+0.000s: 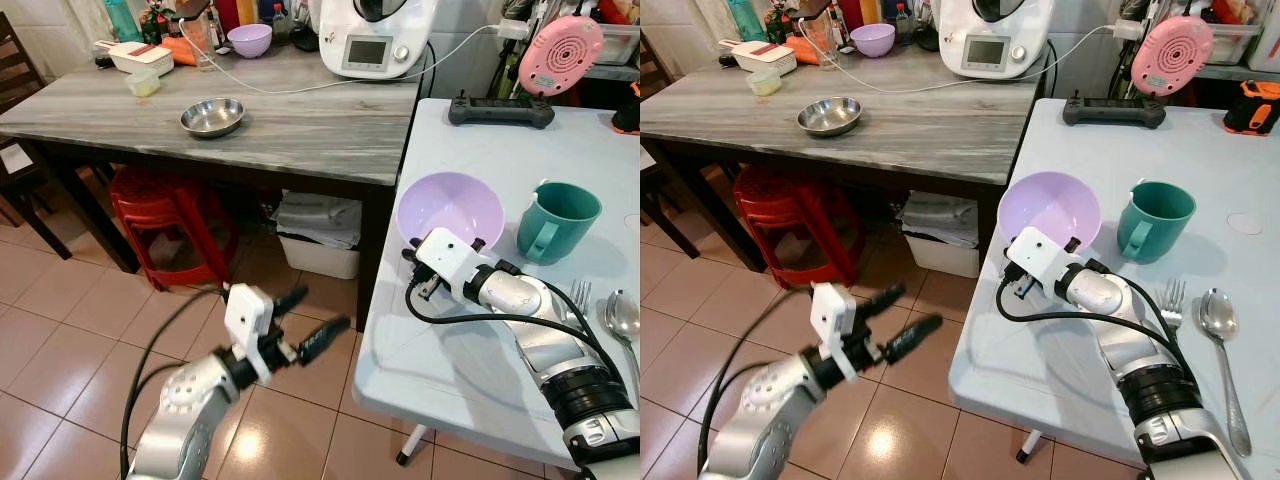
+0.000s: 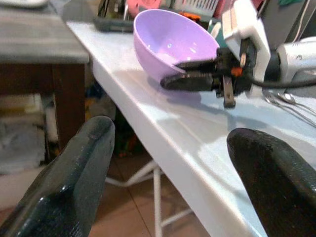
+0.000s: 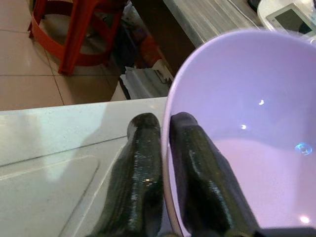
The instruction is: Setting the table
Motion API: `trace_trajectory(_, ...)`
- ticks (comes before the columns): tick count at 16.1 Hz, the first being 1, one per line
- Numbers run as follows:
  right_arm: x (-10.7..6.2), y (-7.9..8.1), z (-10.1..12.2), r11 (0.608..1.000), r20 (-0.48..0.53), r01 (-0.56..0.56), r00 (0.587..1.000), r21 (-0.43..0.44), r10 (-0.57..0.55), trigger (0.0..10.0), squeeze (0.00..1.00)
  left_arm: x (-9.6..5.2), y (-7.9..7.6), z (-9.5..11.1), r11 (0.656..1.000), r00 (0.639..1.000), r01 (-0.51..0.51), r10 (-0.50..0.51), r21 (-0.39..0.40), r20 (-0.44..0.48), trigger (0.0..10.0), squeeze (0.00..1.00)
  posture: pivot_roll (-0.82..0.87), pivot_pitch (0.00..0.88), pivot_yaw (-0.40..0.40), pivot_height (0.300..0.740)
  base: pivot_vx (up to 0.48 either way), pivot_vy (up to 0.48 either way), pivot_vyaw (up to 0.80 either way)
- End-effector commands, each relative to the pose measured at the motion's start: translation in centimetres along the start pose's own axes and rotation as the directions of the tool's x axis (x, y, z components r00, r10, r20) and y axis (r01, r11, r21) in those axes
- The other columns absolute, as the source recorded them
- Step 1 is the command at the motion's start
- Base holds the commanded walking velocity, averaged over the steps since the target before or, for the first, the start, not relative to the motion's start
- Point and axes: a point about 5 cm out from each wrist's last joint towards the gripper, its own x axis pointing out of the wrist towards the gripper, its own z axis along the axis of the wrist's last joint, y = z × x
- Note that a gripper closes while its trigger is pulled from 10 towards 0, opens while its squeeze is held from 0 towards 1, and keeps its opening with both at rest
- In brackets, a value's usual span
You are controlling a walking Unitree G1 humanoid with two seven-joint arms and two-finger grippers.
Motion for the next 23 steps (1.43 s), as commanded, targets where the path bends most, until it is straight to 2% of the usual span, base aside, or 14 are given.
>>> trace_trajectory(1,-0.2,-0.8,0.3,1.000,0.006,0.019,1.000,-0.005,-0.019,0.0,0.00,-0.1,0.2,0.5,1.000,1.000,-0.010,0.010,0.027,0.014,10.0,0.00,-0.08,0.052,0.099,0.740,0.000,0.000,0.00)
trace_trajectory(7,-0.2,-0.7,0.4,1.000,0.010,0.014,1.000,-0.007,-0.014,0.0,0.00,-0.1,0.1,0.1,1.000,1.000,-0.009,0.008,0.013,0.018,10.0,0.00,-0.08,0.048,0.093,0.740,0.000,0.000,0.00)
trace_trajectory(9,-0.3,-0.9,0.7,0.999,0.034,0.042,0.999,0.006,-0.042,0.0,0.00,-0.2,0.6,0.0,0.998,0.998,-0.056,0.056,0.012,0.022,10.0,0.00,-0.08,0.045,0.093,0.740,0.000,0.000,0.00)
trace_trajectory(10,-0.3,-1.1,1.6,0.996,0.093,0.078,0.992,0.041,-0.081,0.0,0.00,-0.4,1.9,-0.3,0.986,0.987,-0.158,0.158,0.049,-0.003,10.0,0.00,-0.08,0.045,0.095,0.740,0.000,0.000,0.00)
trace_trajectory(11,-0.2,-1.1,2.0,0.993,0.127,0.098,0.986,0.060,-0.105,0.0,0.00,-0.5,2.6,-0.2,0.974,0.977,-0.211,0.211,0.078,0.000,10.0,0.00,-0.08,0.045,0.095,0.740,0.000,0.000,0.00)
trace_trajectory(12,-0.2,-1.1,2.5,0.992,0.158,0.107,0.981,0.067,-0.117,0.0,0.00,-0.6,3.1,-0.1,0.964,0.966,-0.260,0.259,0.059,0.014,10.0,0.00,-0.08,0.041,0.096,0.740,0.000,0.000,0.00)
trace_trajectory(13,-0.2,-0.8,3.4,0.991,0.216,0.111,0.968,0.078,-0.126,0.0,0.00,-0.7,4.4,0.3,0.922,0.927,-0.376,0.374,0.089,0.036,10.0,0.00,-0.08,0.041,0.096,0.740,0.000,0.000,0.00)
trace_trajectory(14,-0.2,-0.6,4.0,0.986,0.253,0.129,0.956,0.102,-0.151,0.0,0.00,-0.8,5.2,0.3,0.903,0.904,-0.428,0.427,0.047,0.025,10.0,0.00,-0.08,0.037,0.095,0.740,0.000,0.000,0.00)
trace_trajectory(16,-0.5,-0.2,4.6,0.977,0.293,0.156,0.936,0.148,-0.194,0.0,0.00,-1.2,6.4,0.4,0.842,0.846,-0.532,0.533,0.085,0.017,10.0,0.00,-0.07,0.033,0.092,0.740,0.000,0.000,0.00)
trace_trajectory(17,-0.9,0.4,4.6,0.952,0.297,0.202,0.917,0.228,-0.266,8.3,0.00,-1.6,7.2,0.4,0.803,0.807,-0.590,0.591,0.080,0.020,10.0,0.00,-0.07,0.030,0.088,0.740,0.000,0.000,0.00)
trace_trajectory(18,-1.2,0.5,4.5,0.930,0.293,0.228,0.904,0.288,-0.312,10.0,0.00,-1.7,7.3,0.3,0.796,0.799,-0.602,0.602,0.066,0.021,10.0,0.00,-0.07,0.030,0.088,0.740,0.000,0.000,0.00)
trace_trajectory(20,-2.0,0.7,4.5,0.880,0.289,0.293,0.865,0.374,-0.411,10.0,0.00,-1.5,7.3,0.2,0.793,0.795,-0.606,0.606,0.058,0.023,10.0,0.00,-0.07,0.029,0.086,0.740,0.000,0.000,0.00)
trace_trajectory(23,-2.6,1.0,3.9,0.855,0.253,0.328,0.857,0.403,-0.448,10.0,0.00,-1.3,7.1,0.0,0.795,0.797,-0.604,0.604,0.058,0.022,10.0,0.00,-0.08,0.026,0.097,0.740,0.000,0.107,0.00)
